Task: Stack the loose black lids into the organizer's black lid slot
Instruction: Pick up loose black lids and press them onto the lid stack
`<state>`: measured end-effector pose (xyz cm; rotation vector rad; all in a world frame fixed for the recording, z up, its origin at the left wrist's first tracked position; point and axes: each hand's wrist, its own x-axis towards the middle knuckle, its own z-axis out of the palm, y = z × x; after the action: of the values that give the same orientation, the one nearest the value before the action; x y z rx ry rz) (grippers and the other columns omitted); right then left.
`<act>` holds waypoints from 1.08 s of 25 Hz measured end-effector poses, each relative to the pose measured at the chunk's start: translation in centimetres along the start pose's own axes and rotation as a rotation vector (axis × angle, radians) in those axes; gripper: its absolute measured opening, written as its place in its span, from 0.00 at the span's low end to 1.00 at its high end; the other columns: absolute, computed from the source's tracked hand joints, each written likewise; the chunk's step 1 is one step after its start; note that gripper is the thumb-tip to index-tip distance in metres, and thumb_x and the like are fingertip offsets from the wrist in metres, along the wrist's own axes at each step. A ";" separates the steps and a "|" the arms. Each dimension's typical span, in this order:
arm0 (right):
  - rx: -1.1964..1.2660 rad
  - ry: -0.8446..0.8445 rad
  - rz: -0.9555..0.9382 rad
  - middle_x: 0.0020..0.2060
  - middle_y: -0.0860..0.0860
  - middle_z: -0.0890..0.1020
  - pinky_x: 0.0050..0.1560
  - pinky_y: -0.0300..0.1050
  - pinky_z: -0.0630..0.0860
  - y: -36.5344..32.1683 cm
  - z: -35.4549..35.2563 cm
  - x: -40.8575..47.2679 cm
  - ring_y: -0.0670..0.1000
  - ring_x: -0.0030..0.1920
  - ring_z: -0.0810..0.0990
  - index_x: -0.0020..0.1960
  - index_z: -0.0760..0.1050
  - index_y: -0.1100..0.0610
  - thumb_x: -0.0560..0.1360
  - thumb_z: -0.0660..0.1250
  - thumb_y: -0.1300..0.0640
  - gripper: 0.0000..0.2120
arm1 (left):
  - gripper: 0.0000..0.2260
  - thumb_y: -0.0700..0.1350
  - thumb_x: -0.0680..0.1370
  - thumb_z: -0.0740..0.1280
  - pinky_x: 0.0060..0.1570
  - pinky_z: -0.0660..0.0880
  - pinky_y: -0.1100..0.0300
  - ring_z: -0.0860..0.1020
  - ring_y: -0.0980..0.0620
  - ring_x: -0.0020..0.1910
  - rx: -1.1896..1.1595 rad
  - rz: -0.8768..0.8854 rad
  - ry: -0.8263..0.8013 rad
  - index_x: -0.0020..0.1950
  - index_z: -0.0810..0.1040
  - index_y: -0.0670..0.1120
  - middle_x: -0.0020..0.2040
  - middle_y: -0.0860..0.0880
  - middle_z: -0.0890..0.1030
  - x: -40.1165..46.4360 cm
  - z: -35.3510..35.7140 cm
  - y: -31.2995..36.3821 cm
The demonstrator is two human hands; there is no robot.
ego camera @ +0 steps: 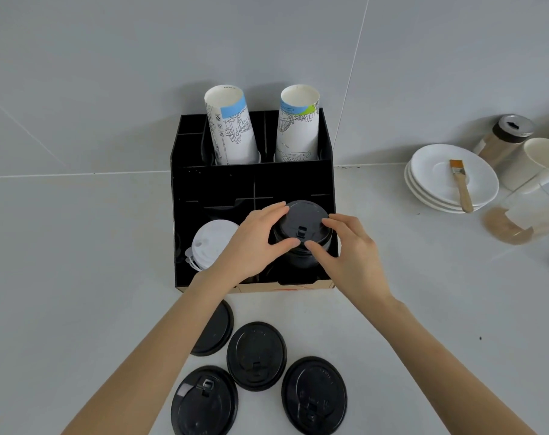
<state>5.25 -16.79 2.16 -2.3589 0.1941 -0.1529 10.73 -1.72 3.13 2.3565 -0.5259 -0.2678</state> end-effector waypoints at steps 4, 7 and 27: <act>-0.091 -0.029 0.015 0.63 0.54 0.70 0.58 0.47 0.70 0.0 0.5 0.2 0.54 0.63 0.69 0.63 0.67 0.60 0.72 0.66 0.50 0.23 | 0.25 0.45 0.74 0.66 0.61 0.54 0.73 0.62 0.52 0.70 -0.029 0.019 0.022 0.69 0.62 0.44 0.72 0.46 0.65 0.2 0.4 -0.4; -0.116 -0.023 0.002 0.62 0.55 0.70 0.55 0.48 0.72 0.0 0.6 -0.1 0.55 0.63 0.69 0.63 0.67 0.61 0.72 0.66 0.50 0.23 | 0.24 0.44 0.74 0.66 0.56 0.53 0.77 0.64 0.51 0.69 -0.038 0.033 0.030 0.68 0.63 0.43 0.70 0.46 0.67 -0.1 0.6 -0.4; -0.115 -0.067 -0.056 0.62 0.56 0.69 0.57 0.48 0.71 0.1 0.2 0.0 0.55 0.63 0.69 0.62 0.67 0.60 0.73 0.66 0.52 0.22 | 0.23 0.41 0.74 0.65 0.60 0.65 0.66 0.68 0.48 0.66 -0.162 -0.023 0.068 0.68 0.63 0.43 0.69 0.45 0.67 -0.8 1.2 -0.9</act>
<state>5.24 -16.67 1.93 -2.4811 0.1068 -0.0917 9.84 -1.46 1.68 2.2077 -0.4280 -0.2308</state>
